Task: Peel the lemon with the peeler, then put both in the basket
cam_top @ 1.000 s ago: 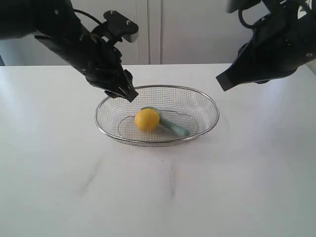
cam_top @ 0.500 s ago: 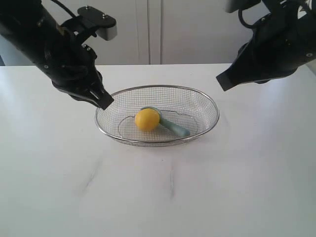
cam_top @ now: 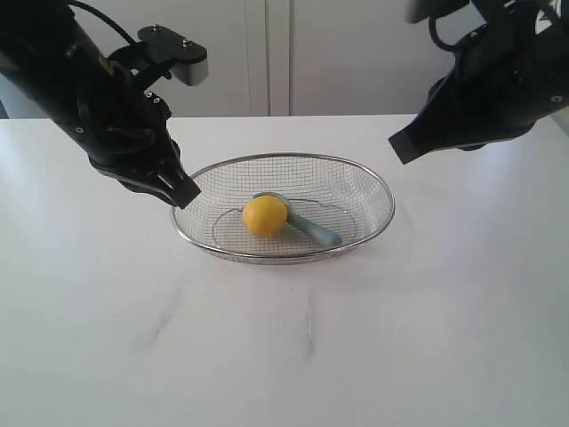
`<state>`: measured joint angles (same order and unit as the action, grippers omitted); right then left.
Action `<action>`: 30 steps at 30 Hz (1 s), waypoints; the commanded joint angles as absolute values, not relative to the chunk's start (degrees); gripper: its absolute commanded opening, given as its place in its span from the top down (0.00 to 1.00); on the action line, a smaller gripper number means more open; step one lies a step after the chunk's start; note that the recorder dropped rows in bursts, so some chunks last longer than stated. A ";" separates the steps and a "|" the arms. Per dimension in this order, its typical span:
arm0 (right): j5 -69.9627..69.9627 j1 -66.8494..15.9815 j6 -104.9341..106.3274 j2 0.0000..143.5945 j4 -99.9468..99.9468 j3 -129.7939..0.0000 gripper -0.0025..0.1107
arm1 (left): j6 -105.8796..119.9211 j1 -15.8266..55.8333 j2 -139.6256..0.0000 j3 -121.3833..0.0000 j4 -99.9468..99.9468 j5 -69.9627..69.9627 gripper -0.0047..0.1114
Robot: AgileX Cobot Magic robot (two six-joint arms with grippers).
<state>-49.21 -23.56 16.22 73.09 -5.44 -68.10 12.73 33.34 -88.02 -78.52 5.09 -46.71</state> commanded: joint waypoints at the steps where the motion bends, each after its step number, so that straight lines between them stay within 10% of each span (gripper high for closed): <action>1: -47.89 -23.34 16.12 72.73 -5.54 -67.91 0.98 | 12.27 33.30 -87.39 -78.25 5.77 -47.63 0.96; 20: -47.78 -23.34 16.12 72.73 -5.54 -67.91 0.98 | 12.02 32.63 -71.10 -69.40 10.94 -31.04 0.96; 30: -47.78 -23.34 16.12 72.73 -5.54 -67.91 0.98 | 12.02 15.92 -52.98 -49.21 32.87 -23.92 0.96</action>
